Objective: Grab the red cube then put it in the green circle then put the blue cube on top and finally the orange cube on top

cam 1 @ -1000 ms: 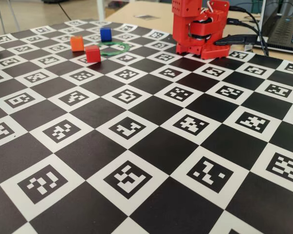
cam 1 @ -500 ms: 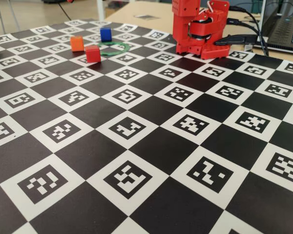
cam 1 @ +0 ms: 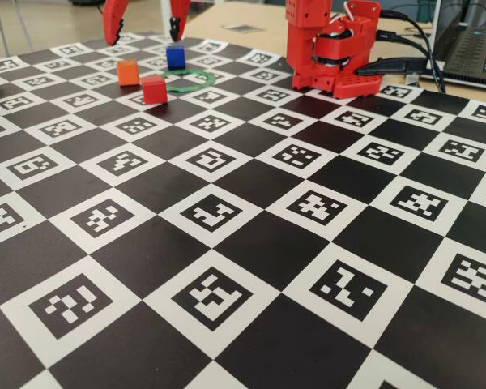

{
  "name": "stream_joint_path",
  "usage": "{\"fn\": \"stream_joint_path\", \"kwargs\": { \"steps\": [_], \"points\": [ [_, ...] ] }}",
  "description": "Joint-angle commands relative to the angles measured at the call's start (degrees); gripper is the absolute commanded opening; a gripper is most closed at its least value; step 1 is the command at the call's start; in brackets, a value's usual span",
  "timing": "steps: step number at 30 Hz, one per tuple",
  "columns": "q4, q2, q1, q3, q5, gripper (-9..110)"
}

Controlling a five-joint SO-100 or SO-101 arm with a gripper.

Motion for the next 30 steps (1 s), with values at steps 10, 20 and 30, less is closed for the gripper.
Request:
{"fn": "stream_joint_path", "kwargs": {
  "steps": [10,20,30],
  "points": [
    [-11.51,-2.2,1.23,6.5,1.67,52],
    [-15.91,-3.16,0.44,9.4,3.34,52],
    [-19.69,-5.01,-0.26,11.25,3.87,51]
  ]
}}
